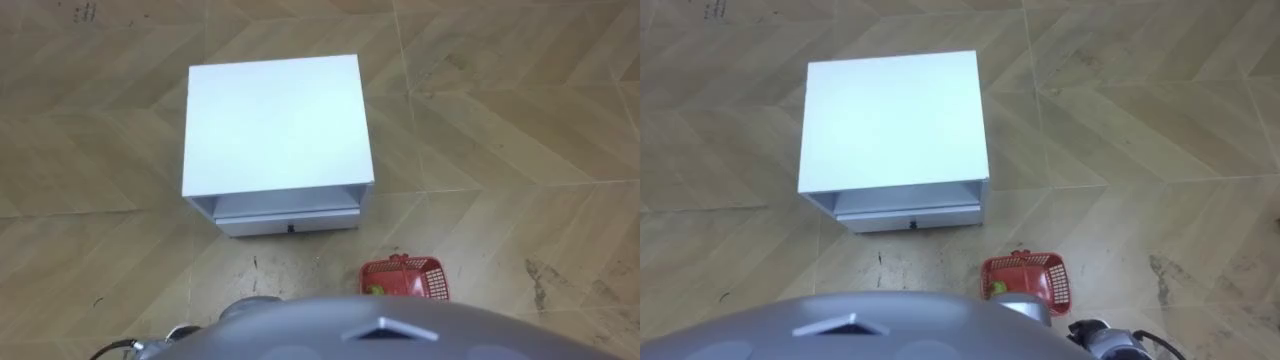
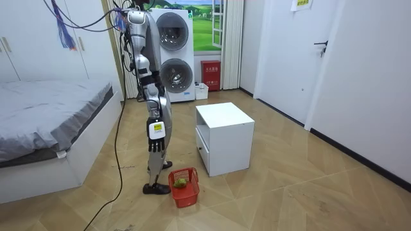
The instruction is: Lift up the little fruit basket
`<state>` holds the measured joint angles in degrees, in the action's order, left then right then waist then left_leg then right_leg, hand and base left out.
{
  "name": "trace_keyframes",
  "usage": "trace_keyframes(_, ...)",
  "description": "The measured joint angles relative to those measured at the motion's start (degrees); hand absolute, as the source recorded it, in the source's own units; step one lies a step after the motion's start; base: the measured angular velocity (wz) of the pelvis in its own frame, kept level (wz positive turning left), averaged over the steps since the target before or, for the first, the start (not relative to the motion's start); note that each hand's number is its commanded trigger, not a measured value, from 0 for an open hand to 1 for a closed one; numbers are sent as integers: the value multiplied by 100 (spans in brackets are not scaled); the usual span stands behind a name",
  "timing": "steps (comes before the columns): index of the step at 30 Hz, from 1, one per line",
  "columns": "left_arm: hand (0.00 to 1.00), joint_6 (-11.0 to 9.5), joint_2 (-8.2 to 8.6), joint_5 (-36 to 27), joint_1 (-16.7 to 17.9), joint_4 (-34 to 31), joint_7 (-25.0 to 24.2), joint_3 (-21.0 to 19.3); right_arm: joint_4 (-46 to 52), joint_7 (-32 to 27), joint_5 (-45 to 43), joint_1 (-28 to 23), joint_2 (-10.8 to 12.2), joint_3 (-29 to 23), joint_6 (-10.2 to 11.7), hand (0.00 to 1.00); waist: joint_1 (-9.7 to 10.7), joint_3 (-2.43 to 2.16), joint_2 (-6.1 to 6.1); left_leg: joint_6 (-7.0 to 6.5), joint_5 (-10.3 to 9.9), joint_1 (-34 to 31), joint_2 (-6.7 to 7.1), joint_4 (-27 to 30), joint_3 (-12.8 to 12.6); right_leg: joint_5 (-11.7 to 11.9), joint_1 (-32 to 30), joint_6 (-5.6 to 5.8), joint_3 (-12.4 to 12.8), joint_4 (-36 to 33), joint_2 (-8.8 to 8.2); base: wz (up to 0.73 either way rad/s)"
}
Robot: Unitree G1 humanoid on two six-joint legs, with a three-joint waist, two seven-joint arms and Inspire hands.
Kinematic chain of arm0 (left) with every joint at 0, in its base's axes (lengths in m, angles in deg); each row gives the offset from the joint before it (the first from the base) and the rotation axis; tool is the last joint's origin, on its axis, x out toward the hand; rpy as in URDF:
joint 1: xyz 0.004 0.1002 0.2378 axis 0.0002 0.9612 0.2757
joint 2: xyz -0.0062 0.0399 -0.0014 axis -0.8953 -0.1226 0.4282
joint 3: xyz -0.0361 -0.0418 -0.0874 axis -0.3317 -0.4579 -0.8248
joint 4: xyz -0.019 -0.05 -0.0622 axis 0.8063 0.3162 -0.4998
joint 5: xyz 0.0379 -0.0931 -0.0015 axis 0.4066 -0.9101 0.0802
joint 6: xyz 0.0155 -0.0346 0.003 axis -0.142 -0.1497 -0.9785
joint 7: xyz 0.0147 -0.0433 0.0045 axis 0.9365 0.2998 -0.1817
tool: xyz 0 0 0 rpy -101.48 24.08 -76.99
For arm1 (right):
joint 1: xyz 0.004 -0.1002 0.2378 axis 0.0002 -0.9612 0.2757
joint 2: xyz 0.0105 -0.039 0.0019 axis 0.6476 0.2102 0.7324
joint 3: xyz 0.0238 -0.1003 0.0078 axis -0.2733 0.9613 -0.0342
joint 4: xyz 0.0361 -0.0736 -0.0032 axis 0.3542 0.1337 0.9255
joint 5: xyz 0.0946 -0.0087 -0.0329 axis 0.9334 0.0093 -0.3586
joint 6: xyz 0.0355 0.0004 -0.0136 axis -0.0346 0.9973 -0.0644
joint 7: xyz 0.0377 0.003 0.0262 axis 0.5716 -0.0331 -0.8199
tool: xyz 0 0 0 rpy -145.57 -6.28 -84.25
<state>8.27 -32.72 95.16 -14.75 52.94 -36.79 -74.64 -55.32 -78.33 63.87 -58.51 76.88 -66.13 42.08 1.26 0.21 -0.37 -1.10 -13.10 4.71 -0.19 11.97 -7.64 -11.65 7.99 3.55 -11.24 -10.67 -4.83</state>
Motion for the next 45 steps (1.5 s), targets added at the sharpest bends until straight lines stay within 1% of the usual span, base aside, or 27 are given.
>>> trace_keyframes(6, 0, 0, 58, -127, 42, -14, 57, -30, 16, 0, 94, 1, 1, 19, 0, 0, -34, -4, -8, 1, -37, -5, -7, 42, 14, -2, 7, -2, -17, 5, 0, 0)
trace_keyframes(8, 0, 1, 87, -233, 68, -14, 146, -129, 12, -15, 163, 7, 1, 20, 1, 0, -37, -8, -28, 0, -37, -3, -3, 56, 15, -2, 23, -2, -19, 4, -3, 0)
trace_keyframes(11, 0, 0, 89, -408, 89, -13, 246, -237, -3, -60, 229, 2, 0, 17, 1, 0, -36, -12, -46, 0, -37, 6, -6, 75, 16, -2, 23, -2, -23, 1, -1, 0)
trace_keyframes(14, 0, -25, 91, -552, 101, -12, 307, -237, -10, -95, 232, -8, 2, 15, 1, 0, -34, -11, -49, 0, -37, 9, -5, 77, 19, -2, 40, -2, -28, 2, -1, 0)
trace_keyframes(21, 0, -45, 93, -630, 140, -11, 366, -241, -6, -85, 233, -30, 4, 10, -1, 0, -26, -3, -63, -3, -40, 46, 0, 78, 66, -2, 104, -2, -99, 6, -7, 3)
trace_keyframes(24, 0, -67, 94, -625, 159, -31, 368, -284, 7, -68, 283, -11, 5, 11, 0, 0, -67, -5, -92, -6, -42, 52, 5, 75, 47, -22, 101, -17, -88, 21, -23, -1)
trace_keyframes(25, 0, -74, 93, -620, 163, -31, 369, -356, 10, -66, 288, -12, 8, 11, 2, 0, -80, -11, -124, -9, -44, 48, 10, 75, 45, -53, 112, -26, -87, 57, -40, 0)
trace_keyframes(27, 0, -77, 90, -621, 162, -34, 370, -428, 7, -65, 301, -16, 8, 11, 0, 0, -118, -14, -145, -10, -45, 32, 29, 74, 38, -54, 115, -25, -88, 102, -41, 0)
trace_keyframes(31, 0, -88, 85, -624, 181, -136, 385, -472, 11, -74, 455, -25, 1, -8, -2, 0, -142, -33, -207, -24, -48, -2, 92, 94, 82, -77, 105, 6, -189, 75, -96, 10)
trace_keyframes(33, 0, -106, 86, -604, 149, -120, 387, -511, 14, -90, 437, 0, 2, -51, -2, 0, -146, -28, -207, -72, -85, -28, 105, 157, 75, -120, 89, 38, -206, -80, -133, 10)
trace_keyframes(34, 0, -113, 86, -604, 143, -99, 390, -548, 25, -132, 428, 19, -3, -111, -2, 0, -149, -24, -186, -102, -120, -42, 100, 221, 80, -143, 16, 61, -244, -307, -168, 11)
trace_keyframes(35, 0, -144, 84, -603, 87, -103, 397, -567, 29, -185, 429, 69, -8, -192, 0, 0, -155, -15, -160, -135, -147, -59, 95, 277, 80, -162, -135, 72, -262, -640, -216, 11)
trace_keyframes(36, 0, -170, 80, -604, 49, -102, 396, -573, 31, -222, 428, 108, -11, -238, 2, 0, -154, -8, -142, -153, -158, -71, 93, 301, 80, -163, -232, 72, -260, -833, -243, 7)
trace_keyframes(37, 0, -245, 69, -603, 25, -43, 397, -618, 61, -297, 430, 141, -28, -294, 30, 0, -163, 19, -106, -198, -184, -130, 105, 404, 80, -162, -406, 72, -240, -1178, -304, 9)
trace_keyframes(38, 0, -304, 49, -605, -25, -14, 397, -661, 142, -368, 432, 134, -40, -343, 73, 0, -162, 33, -108, -251, -216, -172, 111, 485, 81, -162, -532, 71, -192, -1428, -369, 12)
trace_keyframes(39, 0, -327, 31, -605, -51, -14, 397, -662, 150, -404, 436, 118, -49, -343, 113, 0, -152, 32, -116, -287, -237, -212, 126, 540, 81, -163, -594, 73, -180, -1521, -408, 12)
trace_keyframes(41, 0, -433, -54, -601, -114, 0, 395, -678, 220, -482, 435, 106, -67, -454, 208, 0, -147, 41, -137, -416, -314, -443, 216, 800, 74, -162, -943, 77, -138, -1995, -580, 7)
trace_keyframes(42, 0, -456, -92, -604, -121, 6, 397, -679, 241, -495, 450, 107, -67, -451, 220, 0, -151, 42, -150, -444, -330, -513, 244, 863, 66, -153, -1017, 85, -133, -2100, -625, 0)
trace_keyframes(43, 0, -499, -164, -602, -122, -5, 404, -750, 307, -516, 454, 129, -67, -454, 238, 0, -164, 26, -137, -495, -358, -642, 292, 1012, 33, -149, -1154, 89, -85, -2244, -700, -5)
trace_keyframes(44, 0, -549, -220, -621, -121, 1, 465, -817, 406, -538, 483, 146, -75, -453, 238, 0, -163, 41, -145, -591, -412, -773, 288, 1119, -25, -144, -1280, 101, 5, -2417, -725, 0)
trace_keyframes(45, 0, -565, -256, -621, -122, 6, 502, -823, 439, -566, 515, 148, -72, -453, 240, 0, -144, 77, -100, -645, -447, -834, 287, 1198, -34, -147, -1364, 105, 12, -2640, -773, 21)
